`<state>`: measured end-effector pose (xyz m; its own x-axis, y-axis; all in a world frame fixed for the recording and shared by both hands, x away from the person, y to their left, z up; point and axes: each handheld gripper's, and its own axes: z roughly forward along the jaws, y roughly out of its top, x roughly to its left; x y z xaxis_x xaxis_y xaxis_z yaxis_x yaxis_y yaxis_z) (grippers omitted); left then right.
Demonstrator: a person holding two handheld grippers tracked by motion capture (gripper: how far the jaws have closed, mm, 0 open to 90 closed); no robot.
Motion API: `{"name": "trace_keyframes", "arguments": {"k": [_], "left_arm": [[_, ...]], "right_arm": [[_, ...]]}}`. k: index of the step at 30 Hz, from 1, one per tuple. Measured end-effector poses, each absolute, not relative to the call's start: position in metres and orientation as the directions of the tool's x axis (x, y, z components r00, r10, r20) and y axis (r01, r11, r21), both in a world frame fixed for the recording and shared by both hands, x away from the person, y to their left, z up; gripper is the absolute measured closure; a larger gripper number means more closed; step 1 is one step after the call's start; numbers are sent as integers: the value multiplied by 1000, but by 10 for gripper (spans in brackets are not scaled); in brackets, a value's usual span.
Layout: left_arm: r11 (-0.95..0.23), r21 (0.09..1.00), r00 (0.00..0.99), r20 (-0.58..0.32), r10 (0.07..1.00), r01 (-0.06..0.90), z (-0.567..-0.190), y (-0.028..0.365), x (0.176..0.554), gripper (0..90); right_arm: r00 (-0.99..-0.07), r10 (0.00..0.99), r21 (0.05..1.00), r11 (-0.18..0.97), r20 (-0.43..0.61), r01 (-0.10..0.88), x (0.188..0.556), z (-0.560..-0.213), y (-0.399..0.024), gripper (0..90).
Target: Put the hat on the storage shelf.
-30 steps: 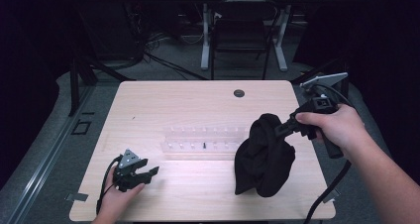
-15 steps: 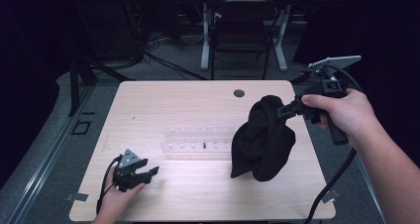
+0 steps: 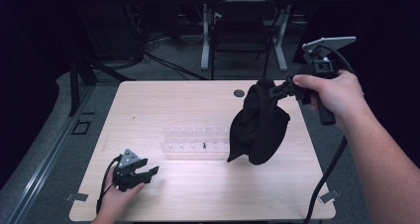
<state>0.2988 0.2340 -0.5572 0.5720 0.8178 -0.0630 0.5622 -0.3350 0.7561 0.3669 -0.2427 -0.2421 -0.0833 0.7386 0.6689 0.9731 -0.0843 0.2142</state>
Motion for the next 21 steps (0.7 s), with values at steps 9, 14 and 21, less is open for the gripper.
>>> {"name": "trace_keyframes", "arguments": {"k": [9,14,21], "left_arm": [[-322,767,569,-68,820,555,-558,234,299,446],[-324,769,571,-63,819,551,-558,235,299,446],[-328,768,573,-61,818,551,-557,234,299,445]], "right_arm": [[-100,719,240,-95,688,966,387,-240,-222,880],[-107,716,240,-86,690,967,395,-242,-212,880],[-104,709,240,-94,697,966,412,-251,-194,880]]}}
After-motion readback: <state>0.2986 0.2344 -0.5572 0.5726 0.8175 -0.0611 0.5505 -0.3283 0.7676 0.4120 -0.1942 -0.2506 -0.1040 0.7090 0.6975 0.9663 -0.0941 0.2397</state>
